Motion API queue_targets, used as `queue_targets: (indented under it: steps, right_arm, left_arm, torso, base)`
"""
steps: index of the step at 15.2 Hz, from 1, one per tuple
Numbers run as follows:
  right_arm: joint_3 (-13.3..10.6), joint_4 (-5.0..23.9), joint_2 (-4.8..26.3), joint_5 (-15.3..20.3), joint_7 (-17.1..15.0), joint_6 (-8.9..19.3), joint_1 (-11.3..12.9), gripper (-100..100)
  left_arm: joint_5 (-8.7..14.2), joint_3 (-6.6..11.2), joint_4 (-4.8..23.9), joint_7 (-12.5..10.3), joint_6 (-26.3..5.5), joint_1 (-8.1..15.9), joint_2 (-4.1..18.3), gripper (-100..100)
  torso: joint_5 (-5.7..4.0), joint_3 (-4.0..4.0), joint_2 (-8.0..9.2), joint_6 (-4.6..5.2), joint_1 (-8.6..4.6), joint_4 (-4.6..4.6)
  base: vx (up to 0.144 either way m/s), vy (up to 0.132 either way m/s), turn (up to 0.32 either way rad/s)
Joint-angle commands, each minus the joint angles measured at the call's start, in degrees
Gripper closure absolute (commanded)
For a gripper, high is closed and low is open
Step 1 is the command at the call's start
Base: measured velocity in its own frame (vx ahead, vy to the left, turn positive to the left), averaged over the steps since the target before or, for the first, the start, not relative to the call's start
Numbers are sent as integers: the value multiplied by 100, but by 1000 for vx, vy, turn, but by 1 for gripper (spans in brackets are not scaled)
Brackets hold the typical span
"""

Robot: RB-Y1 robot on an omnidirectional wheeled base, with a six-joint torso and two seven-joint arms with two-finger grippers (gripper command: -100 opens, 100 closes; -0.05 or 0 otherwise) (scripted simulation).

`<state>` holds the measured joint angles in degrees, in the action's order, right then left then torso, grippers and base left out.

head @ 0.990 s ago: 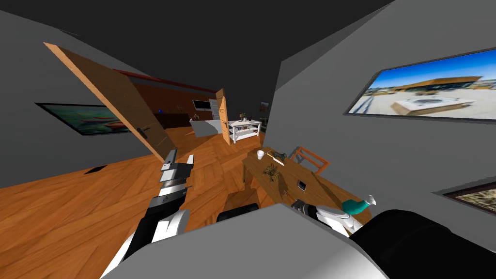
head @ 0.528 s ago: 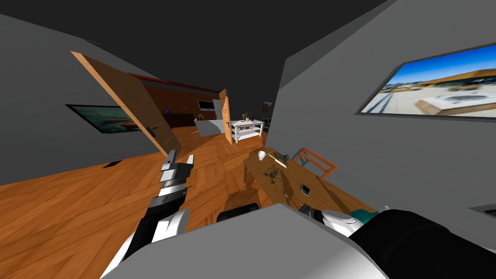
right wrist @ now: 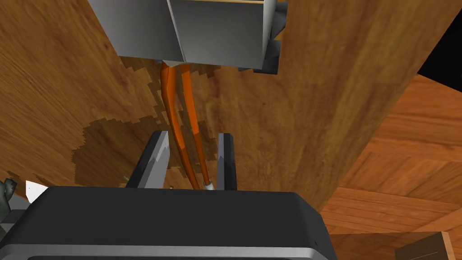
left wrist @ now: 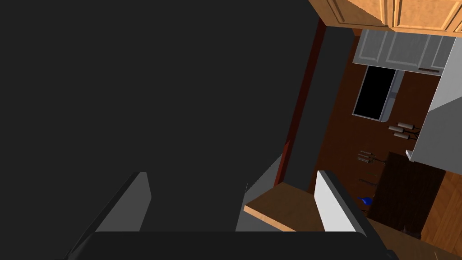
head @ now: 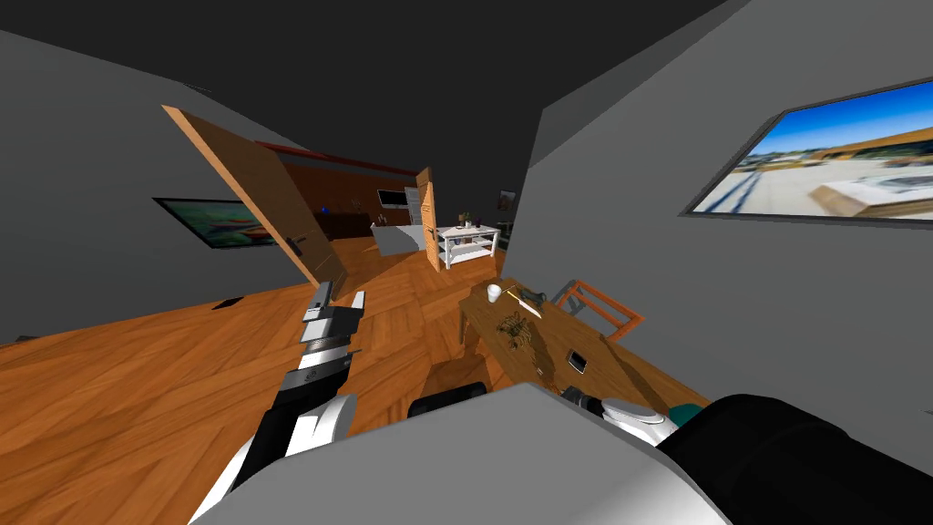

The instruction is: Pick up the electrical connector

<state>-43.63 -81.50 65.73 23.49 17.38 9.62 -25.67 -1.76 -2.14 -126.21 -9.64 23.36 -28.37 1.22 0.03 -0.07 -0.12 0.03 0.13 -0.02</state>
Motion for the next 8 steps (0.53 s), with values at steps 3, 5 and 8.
queue_targets:
  steps: [3,5,8]
  right_arm:
    - [4,3,10,3,5,4,1,100]
    - [-29,-232,245,-37,-50,24,-48,100]
    - [-50,-311,342,-57,-62,32,-57,100]
  left_arm:
    - [0,0,0,0,0,0,0,0]
    - [0,0,0,0,0,-1,0,0]
    - [0,0,0,0,0,0,0,0]
  torso:
    - [-11,-2,-2,1,-1,-1]
    - [-8,-2,-3,7,2,-2]
    - [-4,-2,-3,6,18,-1]
  base:
    - [0,-3,0]
    - [7,20,-128]
    - [6,36,-71]
